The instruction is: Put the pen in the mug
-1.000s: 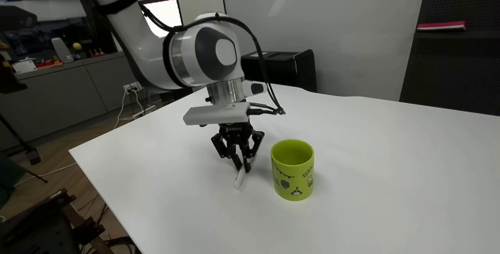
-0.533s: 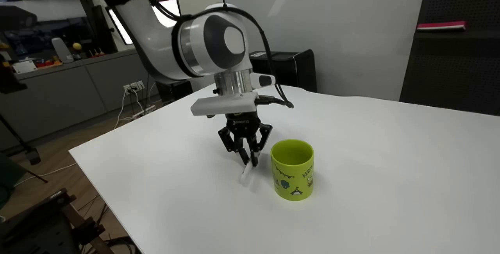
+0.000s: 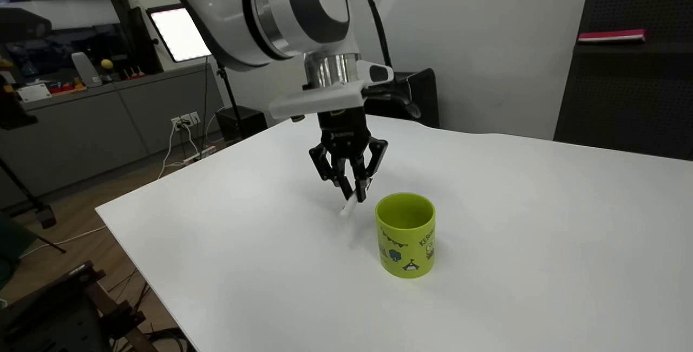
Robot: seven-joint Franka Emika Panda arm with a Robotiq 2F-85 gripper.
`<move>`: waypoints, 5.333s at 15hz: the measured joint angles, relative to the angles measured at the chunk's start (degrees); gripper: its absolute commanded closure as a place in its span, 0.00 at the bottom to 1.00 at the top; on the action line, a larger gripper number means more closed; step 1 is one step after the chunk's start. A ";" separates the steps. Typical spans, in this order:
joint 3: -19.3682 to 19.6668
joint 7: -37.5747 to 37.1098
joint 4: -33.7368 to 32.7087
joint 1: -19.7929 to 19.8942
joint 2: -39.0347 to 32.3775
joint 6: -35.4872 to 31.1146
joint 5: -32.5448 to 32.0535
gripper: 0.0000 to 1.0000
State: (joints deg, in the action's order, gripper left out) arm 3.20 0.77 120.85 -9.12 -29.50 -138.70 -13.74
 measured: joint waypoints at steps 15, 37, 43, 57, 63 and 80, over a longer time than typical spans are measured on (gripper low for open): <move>3.75 -16.41 4.76 1.26 10.04 -2.75 -19.96 0.95; 5.22 -68.45 11.61 -0.35 5.79 -11.72 -60.45 0.95; 6.40 -70.89 11.35 -0.36 4.78 -12.80 -62.89 0.95; 6.97 -80.08 11.67 -0.48 5.10 -13.40 -68.35 0.07; 6.04 -66.31 11.72 2.02 5.08 -16.10 -56.70 0.00; 2.52 -52.21 9.65 2.76 5.06 -7.20 -44.43 0.00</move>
State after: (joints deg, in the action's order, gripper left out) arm 5.72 -51.45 130.50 -6.36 -24.43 -145.89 -58.17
